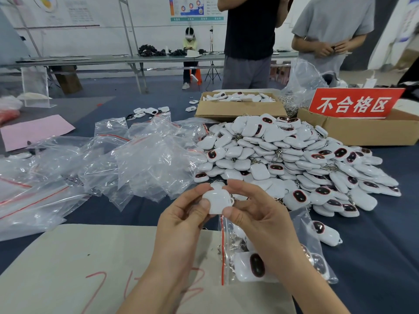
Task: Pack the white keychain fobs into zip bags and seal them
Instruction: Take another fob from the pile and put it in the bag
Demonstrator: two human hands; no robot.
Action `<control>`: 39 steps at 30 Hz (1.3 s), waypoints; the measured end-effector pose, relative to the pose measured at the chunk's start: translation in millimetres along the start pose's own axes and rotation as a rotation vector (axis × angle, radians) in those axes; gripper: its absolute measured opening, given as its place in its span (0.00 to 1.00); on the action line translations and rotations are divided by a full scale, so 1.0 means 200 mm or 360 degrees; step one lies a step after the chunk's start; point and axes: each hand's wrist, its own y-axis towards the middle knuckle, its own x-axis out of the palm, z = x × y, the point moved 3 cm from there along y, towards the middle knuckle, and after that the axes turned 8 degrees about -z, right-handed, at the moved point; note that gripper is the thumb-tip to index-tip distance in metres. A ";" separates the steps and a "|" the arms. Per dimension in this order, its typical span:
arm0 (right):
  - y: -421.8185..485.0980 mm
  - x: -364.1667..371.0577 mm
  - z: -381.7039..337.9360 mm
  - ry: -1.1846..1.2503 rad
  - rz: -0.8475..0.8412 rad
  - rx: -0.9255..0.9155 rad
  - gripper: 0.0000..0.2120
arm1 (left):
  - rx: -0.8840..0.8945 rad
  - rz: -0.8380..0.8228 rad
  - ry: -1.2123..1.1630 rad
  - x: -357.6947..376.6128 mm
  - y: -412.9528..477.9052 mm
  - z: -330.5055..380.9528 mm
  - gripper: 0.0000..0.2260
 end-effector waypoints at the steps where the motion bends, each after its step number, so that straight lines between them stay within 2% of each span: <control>1: 0.00 0.00 0.00 -0.0012 0.0037 0.0027 0.16 | 0.0007 0.0010 0.0017 0.00 0.00 0.00 0.12; 5: 0.00 -0.02 0.03 -0.0040 0.0204 0.0126 0.07 | 0.0025 0.0077 0.0292 -0.02 -0.01 0.00 0.13; 11: 0.00 -0.03 0.02 -0.0033 0.0199 0.0155 0.08 | 0.0114 0.0052 0.0315 -0.01 -0.01 0.05 0.11; 15: 0.01 -0.02 0.01 0.0103 0.0207 0.0195 0.04 | 0.0191 0.0053 0.0454 0.01 -0.01 0.06 0.15; 18: 0.01 -0.04 0.01 0.0280 0.0250 0.0211 0.08 | 0.0381 -0.0135 0.0685 0.04 -0.05 0.07 0.13; 21: 0.01 -0.06 0.03 0.0447 0.0210 0.0251 0.12 | 0.0470 -0.0389 0.0938 0.06 -0.07 0.04 0.18; 23: 0.01 -0.06 0.03 0.0495 0.0162 0.0269 0.15 | 0.0504 -0.0319 0.1065 0.06 -0.07 0.03 0.19; 25: 0.01 -0.06 0.03 0.0460 0.0101 0.0280 0.16 | 0.0563 -0.0229 0.1133 0.06 -0.06 0.05 0.15; 28: 0.01 -0.07 0.03 0.0418 0.0035 0.0254 0.16 | 0.0477 -0.0174 0.1118 0.04 -0.06 0.06 0.07; 32: 0.01 -0.12 0.01 0.0334 0.0102 0.0223 0.14 | 0.0346 -0.0057 0.1075 -0.02 -0.03 0.05 0.10; 37: 0.00 -0.24 -0.02 0.0482 0.0428 0.0151 0.09 | 0.0064 0.0084 0.1093 -0.14 0.02 0.08 0.14; 39: 0.00 -0.27 -0.02 0.0496 0.0596 0.0104 0.09 | -0.0024 0.0138 0.0975 -0.16 0.04 0.08 0.16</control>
